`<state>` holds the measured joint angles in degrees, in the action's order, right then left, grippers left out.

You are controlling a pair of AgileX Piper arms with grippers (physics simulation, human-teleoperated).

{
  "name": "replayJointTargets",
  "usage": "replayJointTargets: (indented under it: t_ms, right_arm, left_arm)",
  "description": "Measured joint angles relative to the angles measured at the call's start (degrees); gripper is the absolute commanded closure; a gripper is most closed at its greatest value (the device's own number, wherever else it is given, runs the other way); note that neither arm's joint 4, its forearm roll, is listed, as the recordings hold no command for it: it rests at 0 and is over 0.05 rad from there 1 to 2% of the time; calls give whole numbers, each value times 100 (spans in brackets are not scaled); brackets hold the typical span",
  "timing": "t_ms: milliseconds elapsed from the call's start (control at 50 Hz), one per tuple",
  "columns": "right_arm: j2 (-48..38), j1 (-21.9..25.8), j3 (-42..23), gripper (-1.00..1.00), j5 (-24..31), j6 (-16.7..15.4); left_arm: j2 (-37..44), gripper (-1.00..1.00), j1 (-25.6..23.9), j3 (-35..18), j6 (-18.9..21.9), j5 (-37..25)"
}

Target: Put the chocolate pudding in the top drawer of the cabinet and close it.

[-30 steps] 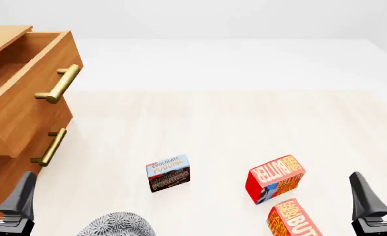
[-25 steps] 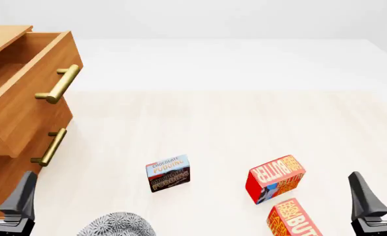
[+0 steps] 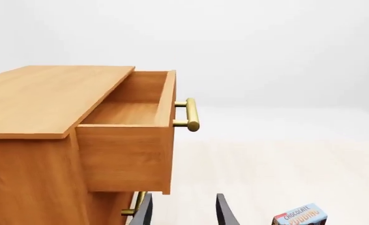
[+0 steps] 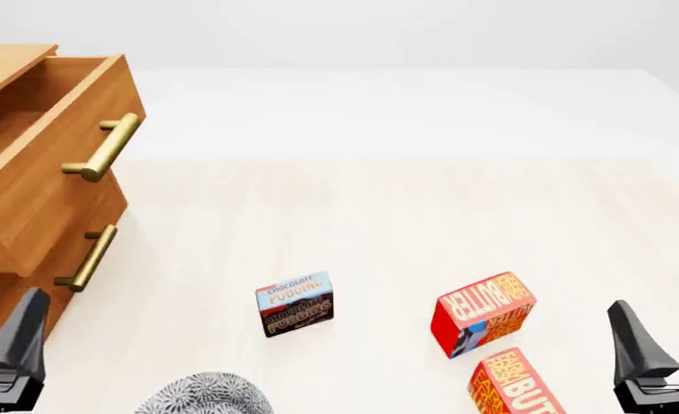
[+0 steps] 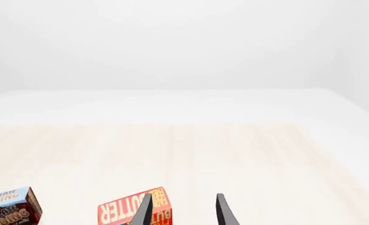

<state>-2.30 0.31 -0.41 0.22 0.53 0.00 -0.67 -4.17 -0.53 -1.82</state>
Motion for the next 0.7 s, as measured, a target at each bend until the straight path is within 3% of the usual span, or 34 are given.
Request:
replayJointTargets:
  t_ms: [400,700]
  right_arm:
    - [-2,2,0,-100,27,16]
    - [-33,3,0,-100,0,19]
  left_arm:
    - [11,-100,260,-1186,-147,-811]
    - [252,-100,230,-2201,-2,-1220]
